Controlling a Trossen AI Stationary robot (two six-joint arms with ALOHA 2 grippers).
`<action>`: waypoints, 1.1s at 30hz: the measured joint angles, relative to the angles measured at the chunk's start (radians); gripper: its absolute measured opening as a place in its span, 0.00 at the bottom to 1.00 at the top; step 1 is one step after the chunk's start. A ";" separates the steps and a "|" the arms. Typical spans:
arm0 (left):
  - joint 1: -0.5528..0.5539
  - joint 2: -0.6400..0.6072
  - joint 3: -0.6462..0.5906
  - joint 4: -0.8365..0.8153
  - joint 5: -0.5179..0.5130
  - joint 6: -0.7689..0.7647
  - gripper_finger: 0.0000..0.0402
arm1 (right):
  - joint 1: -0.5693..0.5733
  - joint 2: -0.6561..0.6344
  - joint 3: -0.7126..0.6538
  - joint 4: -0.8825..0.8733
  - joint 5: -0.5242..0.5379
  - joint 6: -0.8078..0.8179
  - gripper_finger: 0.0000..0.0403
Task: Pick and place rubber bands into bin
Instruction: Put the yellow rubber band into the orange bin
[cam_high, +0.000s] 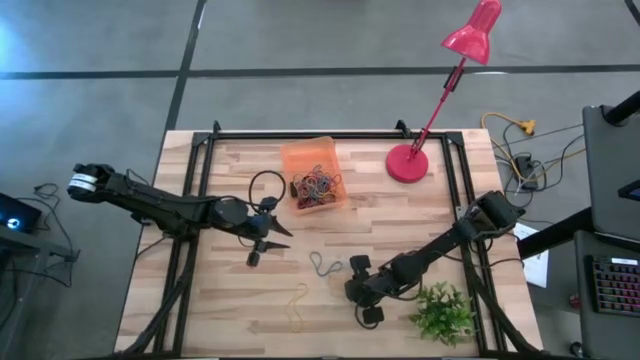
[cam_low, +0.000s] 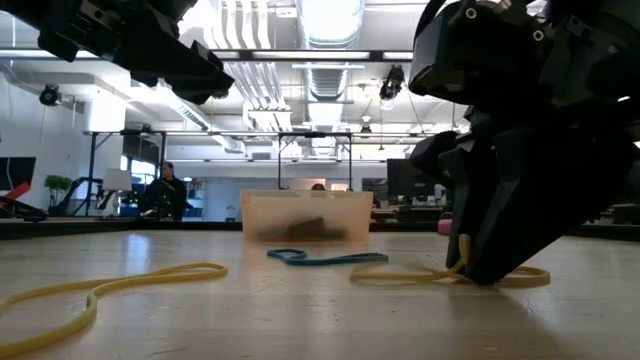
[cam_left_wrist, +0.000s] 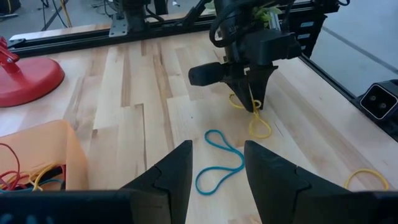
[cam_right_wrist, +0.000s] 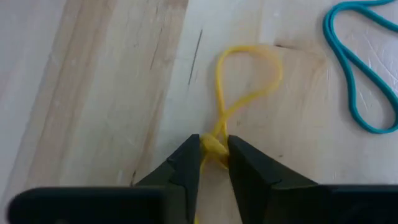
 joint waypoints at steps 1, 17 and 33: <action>0.000 0.000 0.000 0.000 0.000 0.000 0.32 | 0.000 0.000 0.000 0.000 0.000 -0.005 0.14; -0.001 0.000 -0.001 0.000 0.000 0.001 0.32 | 0.027 -0.126 -0.014 -0.055 0.169 -0.119 0.02; -0.001 0.000 -0.002 0.000 0.000 0.009 0.32 | -0.088 -0.367 -0.010 -0.074 0.412 -0.421 0.02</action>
